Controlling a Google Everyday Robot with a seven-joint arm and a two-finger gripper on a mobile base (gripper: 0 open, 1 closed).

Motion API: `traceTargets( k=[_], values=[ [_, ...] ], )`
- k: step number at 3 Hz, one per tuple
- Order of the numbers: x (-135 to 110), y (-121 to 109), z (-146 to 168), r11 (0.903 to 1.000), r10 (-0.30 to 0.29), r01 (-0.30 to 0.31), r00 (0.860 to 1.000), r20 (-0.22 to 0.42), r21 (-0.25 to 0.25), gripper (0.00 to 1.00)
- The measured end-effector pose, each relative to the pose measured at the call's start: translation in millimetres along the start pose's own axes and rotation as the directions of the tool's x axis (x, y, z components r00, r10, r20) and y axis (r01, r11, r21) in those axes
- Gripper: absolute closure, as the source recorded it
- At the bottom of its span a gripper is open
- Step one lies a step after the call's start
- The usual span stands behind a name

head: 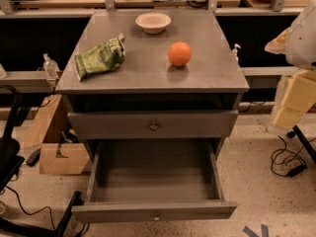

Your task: Place orange into middle drawer

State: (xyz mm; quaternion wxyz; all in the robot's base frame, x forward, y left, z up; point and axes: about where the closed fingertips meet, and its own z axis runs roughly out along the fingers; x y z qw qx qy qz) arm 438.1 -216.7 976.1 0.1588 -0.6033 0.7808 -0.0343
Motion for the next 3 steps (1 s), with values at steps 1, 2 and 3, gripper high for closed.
traceTargets(
  k=[1,2,3],
  values=[
    [-2,-2,-1,0.9999,0.0,0.0,1.0,0.003,0.01,0.0],
    [-3,-29,8,0.9963,0.048,-0.052,0.997,0.059,0.068,0.0],
    [3,-62,29,0.9796,0.143,-0.166,0.972,0.188,0.114,0.0]
  ],
)
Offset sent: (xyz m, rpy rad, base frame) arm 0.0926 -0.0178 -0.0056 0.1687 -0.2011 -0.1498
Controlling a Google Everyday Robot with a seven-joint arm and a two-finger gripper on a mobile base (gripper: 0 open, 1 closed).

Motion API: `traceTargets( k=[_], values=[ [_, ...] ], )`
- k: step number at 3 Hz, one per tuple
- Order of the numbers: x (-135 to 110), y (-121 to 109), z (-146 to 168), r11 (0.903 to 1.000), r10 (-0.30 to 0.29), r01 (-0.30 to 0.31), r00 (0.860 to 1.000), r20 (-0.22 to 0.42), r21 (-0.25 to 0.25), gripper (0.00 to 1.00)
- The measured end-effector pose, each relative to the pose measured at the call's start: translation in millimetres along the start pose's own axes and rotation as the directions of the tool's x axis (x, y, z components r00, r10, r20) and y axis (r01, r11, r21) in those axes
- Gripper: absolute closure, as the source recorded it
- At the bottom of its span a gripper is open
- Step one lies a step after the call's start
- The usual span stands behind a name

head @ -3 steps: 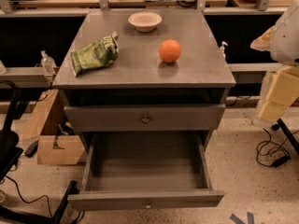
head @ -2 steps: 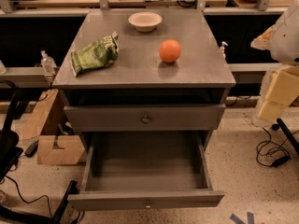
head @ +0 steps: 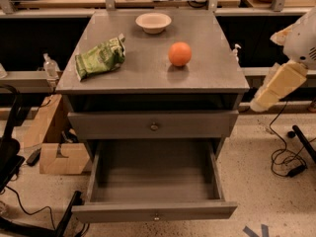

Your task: Place orange into middle drawer

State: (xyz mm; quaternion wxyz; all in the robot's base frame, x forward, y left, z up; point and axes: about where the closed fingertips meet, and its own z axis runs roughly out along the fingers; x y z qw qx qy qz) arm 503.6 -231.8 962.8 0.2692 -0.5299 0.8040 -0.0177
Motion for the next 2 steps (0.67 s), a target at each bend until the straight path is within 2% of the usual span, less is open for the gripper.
traceTargets(
  k=[1,2],
  values=[
    [-12,-38,25,0.9935,0.088,-0.1,0.975,0.202,0.053,0.0],
    [-37,-75,33,0.9821,0.107,-0.154,0.928,0.357,0.108,0.0]
  ],
)
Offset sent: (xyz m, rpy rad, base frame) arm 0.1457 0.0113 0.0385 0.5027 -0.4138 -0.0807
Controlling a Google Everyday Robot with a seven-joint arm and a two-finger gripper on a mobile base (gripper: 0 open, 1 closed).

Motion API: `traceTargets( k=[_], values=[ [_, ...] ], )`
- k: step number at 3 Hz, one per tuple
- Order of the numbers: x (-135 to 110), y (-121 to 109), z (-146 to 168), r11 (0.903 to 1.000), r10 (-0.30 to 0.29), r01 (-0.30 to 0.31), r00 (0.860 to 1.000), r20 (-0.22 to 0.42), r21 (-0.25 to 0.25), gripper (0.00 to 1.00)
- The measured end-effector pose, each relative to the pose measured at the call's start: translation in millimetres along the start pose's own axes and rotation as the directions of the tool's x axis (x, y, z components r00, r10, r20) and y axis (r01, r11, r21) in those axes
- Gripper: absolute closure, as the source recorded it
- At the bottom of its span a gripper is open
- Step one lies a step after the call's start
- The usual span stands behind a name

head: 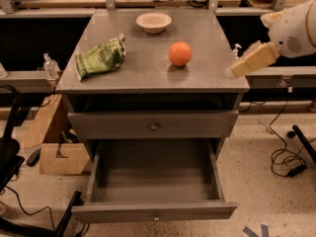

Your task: Place orange into middle drawer

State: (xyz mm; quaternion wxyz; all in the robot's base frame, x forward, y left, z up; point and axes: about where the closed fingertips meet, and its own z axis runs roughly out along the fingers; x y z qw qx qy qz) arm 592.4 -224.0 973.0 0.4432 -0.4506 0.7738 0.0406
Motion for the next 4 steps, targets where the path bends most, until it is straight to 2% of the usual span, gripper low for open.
traceTargets(
  k=[1,2,3,4],
  values=[
    [-5,-6,2,0.9998,0.004,-0.004,1.0,0.021,0.02,0.0],
    [-8,-2,5,0.9998,-0.002,0.001,1.0,0.03,0.018,0.0],
    [-24,-6,34,1.0,-0.005,0.006,0.994,0.113,-0.006,0.0],
    [-39,-17,82,0.9981,-0.002,0.014,0.981,0.195,-0.059,0.0]
  ],
)
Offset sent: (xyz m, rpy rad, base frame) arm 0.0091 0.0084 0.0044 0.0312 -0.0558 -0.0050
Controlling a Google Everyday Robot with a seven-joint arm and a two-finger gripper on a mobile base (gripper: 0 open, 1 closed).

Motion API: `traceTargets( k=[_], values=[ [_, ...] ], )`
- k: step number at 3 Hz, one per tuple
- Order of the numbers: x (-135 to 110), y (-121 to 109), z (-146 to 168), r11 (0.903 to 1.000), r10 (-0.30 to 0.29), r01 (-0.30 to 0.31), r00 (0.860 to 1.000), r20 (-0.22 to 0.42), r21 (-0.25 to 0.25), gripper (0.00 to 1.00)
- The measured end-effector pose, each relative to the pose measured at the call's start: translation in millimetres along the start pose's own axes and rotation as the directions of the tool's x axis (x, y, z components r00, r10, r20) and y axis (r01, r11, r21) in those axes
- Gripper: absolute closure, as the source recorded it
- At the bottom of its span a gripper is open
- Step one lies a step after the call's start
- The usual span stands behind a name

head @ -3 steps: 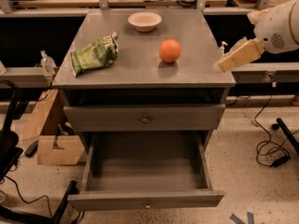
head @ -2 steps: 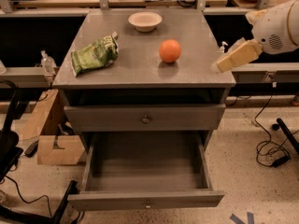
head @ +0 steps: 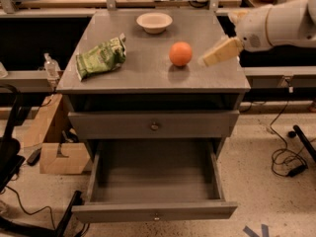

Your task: Place orange into middle drawer

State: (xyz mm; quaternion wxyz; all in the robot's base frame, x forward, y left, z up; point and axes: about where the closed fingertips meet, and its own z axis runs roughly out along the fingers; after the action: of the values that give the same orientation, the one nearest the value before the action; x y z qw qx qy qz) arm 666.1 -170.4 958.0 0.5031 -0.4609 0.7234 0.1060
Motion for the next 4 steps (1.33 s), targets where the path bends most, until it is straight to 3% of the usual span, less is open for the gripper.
traceTargets(
  k=[2,4],
  values=[
    [6,-30,80,0.9957,0.057,-0.05,0.994,0.088,-0.078,0.0],
    [25,-30,131,0.9799,0.153,-0.131,0.977,0.147,-0.151,0.0]
  ],
)
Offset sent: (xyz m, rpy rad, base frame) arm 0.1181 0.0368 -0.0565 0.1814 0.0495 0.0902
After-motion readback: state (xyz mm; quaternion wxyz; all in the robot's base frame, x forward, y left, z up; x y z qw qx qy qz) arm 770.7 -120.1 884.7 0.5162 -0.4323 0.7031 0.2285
